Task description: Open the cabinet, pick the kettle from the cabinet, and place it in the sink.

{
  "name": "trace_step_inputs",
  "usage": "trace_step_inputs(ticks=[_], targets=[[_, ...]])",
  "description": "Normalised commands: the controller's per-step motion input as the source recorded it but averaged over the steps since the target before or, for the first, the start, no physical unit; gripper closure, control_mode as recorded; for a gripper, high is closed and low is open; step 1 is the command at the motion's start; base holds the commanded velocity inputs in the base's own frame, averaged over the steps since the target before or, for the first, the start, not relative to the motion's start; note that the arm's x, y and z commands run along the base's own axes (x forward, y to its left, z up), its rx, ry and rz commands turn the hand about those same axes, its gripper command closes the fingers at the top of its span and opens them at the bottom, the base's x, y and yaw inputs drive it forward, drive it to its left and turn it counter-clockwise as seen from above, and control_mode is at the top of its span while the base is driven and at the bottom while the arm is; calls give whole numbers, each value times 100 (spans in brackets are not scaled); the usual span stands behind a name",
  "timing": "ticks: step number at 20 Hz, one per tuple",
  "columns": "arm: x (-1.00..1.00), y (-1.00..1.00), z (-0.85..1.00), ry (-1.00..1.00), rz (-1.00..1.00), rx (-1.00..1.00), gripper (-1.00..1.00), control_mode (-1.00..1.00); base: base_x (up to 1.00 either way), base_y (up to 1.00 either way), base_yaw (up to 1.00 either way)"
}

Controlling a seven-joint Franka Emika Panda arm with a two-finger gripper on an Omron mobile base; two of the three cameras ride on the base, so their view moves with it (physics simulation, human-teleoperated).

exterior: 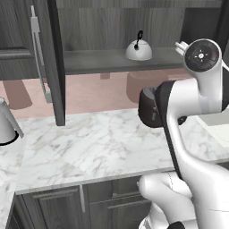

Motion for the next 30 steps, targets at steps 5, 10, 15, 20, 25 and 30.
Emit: trace_step_inputs(ticks=[5, 10, 15, 20, 25, 30], targets=[[26, 0, -16, -24, -7, 5, -100, -100, 0, 0, 0], [22, 0, -19, -26, -9, 0, -100, -100, 0, 0, 0], [27, -1, -6, -17, -11, 0, -100, -100, 0, 0, 0], [26, -2, 0, -21, -13, 0, -100, -100, 0, 0, 0], [24, -9, 2, -22, -14, -1, -100, -100, 0, 0, 0], [20, -10, 5, -4, -20, 0, -100, -100, 0, 0, 0]])
